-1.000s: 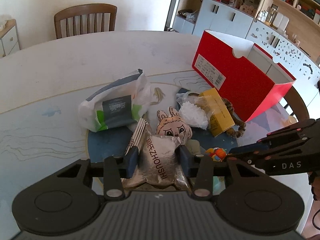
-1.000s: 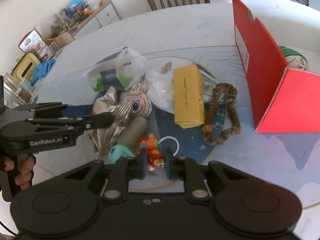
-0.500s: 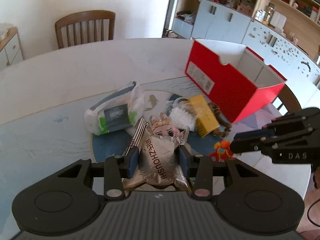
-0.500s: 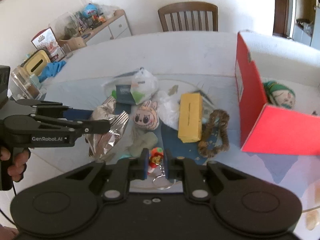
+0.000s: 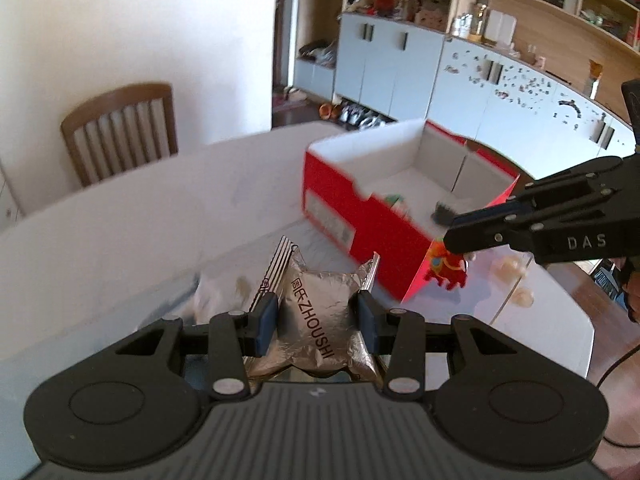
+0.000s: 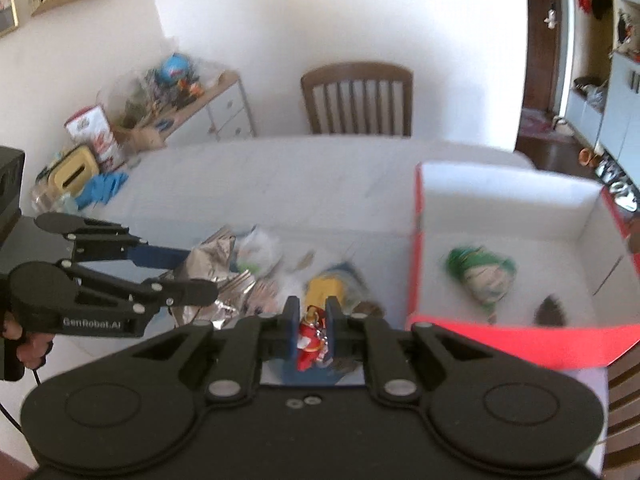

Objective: Organize objects
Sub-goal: 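Grasp the red-orange plush toy with right tool while left tool lifts the foil bag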

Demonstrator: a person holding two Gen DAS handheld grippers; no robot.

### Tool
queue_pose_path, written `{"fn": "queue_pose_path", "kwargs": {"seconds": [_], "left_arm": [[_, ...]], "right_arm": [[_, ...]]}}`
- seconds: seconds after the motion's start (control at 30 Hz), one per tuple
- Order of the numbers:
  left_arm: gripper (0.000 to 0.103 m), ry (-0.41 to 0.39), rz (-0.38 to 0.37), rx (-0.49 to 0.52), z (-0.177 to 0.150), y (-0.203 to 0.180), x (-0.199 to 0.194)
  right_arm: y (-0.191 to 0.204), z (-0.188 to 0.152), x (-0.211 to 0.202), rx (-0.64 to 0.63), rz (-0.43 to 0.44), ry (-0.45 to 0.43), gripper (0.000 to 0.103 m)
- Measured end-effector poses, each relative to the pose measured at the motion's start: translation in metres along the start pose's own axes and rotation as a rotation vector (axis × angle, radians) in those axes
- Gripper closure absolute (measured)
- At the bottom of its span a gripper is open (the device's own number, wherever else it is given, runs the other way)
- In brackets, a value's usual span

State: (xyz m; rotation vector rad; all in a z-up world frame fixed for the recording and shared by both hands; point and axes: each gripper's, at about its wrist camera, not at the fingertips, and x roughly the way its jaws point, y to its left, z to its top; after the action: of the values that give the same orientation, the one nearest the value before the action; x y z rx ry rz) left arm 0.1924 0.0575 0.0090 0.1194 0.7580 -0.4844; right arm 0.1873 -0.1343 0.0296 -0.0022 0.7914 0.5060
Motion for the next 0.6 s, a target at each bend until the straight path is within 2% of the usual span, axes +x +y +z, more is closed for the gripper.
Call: {"fn": "queue_pose_path", "kwargs": {"seconds": [0.3,0.6], "left_arm": [[0.062,-0.045,-0.005,0.061,0.061,-0.042,0.019],[0.062,-0.007,-0.005,0.095,0.107,-0.09,0.066]], "right_arm": [[-0.053,0.027,-0.031,0.007,-0.065,-0.103,0.092],[-0.106,0.041,-0.039,0.001,-0.097,-0.12,0.092]]}}
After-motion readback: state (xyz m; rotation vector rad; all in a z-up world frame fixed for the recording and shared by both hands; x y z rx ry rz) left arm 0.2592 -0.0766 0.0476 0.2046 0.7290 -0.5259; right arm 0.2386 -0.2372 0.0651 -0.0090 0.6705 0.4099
